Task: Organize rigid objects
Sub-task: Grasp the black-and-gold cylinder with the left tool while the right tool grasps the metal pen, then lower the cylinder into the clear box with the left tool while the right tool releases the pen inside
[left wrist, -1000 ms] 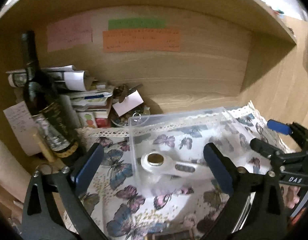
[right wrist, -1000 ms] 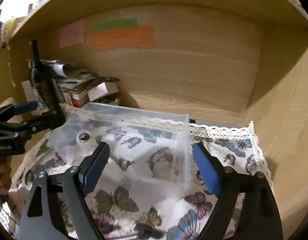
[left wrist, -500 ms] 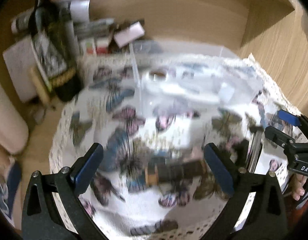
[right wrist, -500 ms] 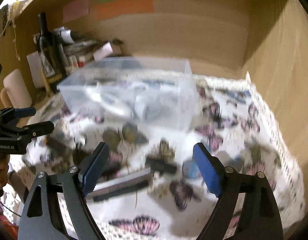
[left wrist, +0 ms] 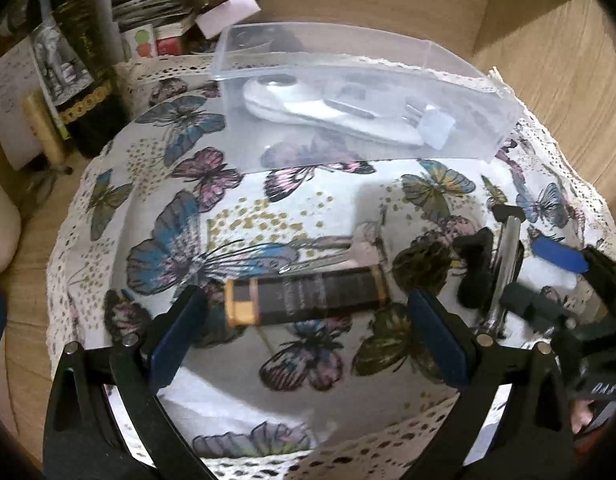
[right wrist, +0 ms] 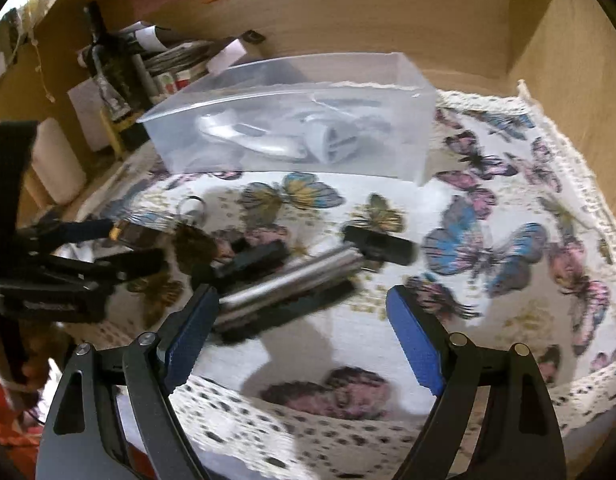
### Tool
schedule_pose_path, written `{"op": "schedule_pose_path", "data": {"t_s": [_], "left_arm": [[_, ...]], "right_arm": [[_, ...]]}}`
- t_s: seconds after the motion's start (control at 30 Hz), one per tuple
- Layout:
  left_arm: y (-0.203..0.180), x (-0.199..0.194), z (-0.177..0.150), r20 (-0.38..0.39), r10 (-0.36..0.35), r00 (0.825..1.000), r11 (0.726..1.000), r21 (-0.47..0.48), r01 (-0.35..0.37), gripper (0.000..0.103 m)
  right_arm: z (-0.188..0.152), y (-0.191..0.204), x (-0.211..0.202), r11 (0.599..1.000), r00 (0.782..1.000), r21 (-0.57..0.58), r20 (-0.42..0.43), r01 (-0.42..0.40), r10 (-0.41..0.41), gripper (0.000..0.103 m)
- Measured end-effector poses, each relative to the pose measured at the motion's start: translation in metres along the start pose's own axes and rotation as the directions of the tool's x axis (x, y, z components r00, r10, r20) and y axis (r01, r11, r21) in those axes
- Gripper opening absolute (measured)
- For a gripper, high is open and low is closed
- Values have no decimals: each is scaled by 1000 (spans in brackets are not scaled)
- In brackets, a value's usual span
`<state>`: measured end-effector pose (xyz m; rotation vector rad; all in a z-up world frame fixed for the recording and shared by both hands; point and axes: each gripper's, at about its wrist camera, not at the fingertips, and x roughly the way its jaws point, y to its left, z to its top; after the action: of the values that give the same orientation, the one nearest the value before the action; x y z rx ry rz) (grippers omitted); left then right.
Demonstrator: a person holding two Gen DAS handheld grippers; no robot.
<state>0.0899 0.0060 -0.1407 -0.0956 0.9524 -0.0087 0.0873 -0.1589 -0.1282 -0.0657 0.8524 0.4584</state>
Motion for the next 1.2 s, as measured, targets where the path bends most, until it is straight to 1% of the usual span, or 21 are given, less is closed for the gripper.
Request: {"op": "schedule_pose_path", "data": {"t_s": [0.07,0.13,0.17,0.2,0.23,0.3,0.37,0.43,0.47,0.5,0.63,0.77,0.87,0.97,1.07,1.2], "left_arm": [[1,2,2,7,1,1000,1000,-14,-1,102],[3,3,3,16,-2,1000,1000,-28,2,100],[3,2,3,25,-2,1000,999,-33,3,95],[3,1,3,32,0,999,1000,-31,1,85],[4,0,2,38,-1,999,1000,-24,1,82],[7,-2,0,43,-11,999,1000,-19,11,82],[9,-5,-3,49,-17,999,1000,-18,18,82],[10,-7,-5,53,-25,998,1000,-16,26,81],[10,-8,-6,55,-29,998,999,-17,30,81],[11,-8,-6,57,-33,998,999,-18,34,81],[11,-13,-8,71,-35,997,999,-24,37,81],[13,-24,-8,111,-35,993,999,-22,38,81],[15,-35,-4,150,-37,988,999,-19,40,81],[16,-45,3,188,-38,981,999,-15,41,81],[16,-57,12,234,-33,972,999,-12,37,81],[14,-71,25,294,-22,955,1000,-6,25,81]], "right_arm": [[1,5,6,1000,1000,4,-10,-23,23,84],[1,10,10,1000,1000,-5,-3,-8,8,84],[1,14,11,1000,1000,-15,2,-7,7,80],[0,17,11,1000,1000,-26,6,-8,8,76],[-1,20,11,999,1000,-37,10,-11,11,73],[-2,21,9,998,1000,-55,11,-21,22,61],[-3,20,7,997,999,-69,5,-35,35,53],[-5,19,5,996,1000,-87,-1,-30,30,44],[-6,18,4,995,1000,-95,-3,-13,13,33],[-7,17,4,994,1000,-111,-5,22,-23,26],[-9,11,1,990,999,-127,-4,53,-54,20],[-10,8,0,989,997,-125,8,79,-79,15],[-7,6,-3,992,997,-98,20,80,-78,14],[0,6,-13,992,995,-84,60,89,-84,14],[11,4,-28,993,990,-75,117,93,-83,14],[29,3,-45,990,977,-78,189,115,-99,14]]}}
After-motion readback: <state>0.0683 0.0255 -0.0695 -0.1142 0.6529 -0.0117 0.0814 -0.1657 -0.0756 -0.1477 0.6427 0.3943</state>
